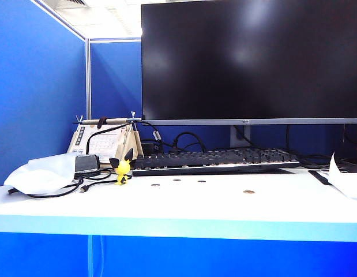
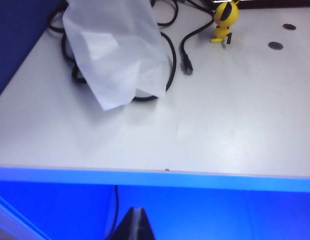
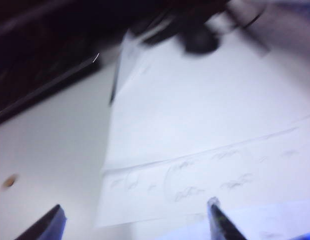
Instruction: Pick up the doll and place it on the similarly colored coin.
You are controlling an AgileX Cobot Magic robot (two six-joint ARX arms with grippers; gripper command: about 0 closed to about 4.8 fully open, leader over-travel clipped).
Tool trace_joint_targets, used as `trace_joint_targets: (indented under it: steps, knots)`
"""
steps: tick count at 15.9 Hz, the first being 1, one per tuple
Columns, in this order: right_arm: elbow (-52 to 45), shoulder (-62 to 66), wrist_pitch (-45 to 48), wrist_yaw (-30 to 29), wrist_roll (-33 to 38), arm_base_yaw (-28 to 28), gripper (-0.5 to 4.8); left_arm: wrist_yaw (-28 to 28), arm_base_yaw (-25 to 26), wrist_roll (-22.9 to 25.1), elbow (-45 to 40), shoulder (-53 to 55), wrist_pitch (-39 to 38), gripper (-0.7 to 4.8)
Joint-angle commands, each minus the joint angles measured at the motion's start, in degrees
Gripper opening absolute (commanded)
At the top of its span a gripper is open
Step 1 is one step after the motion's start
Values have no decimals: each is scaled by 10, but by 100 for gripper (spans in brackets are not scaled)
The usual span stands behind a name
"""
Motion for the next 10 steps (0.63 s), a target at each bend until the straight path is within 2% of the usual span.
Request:
trace_joint_targets:
  steps: [1, 7, 9, 10]
  knots:
    - [-7, 5, 15, -83, 1, 1, 368, 1, 0, -33, 0, 1, -29, -1]
    - [-8, 5, 18, -96, -1, 2, 368, 1, 0, -35, 0, 1, -31, -1]
    - [-8, 5, 19, -114, -8, 2, 368, 1, 0, -35, 0, 1, -31, -1]
    - [-8, 5, 21, -142, -22, 2, 368, 2, 0, -35, 0, 1, -31, -1]
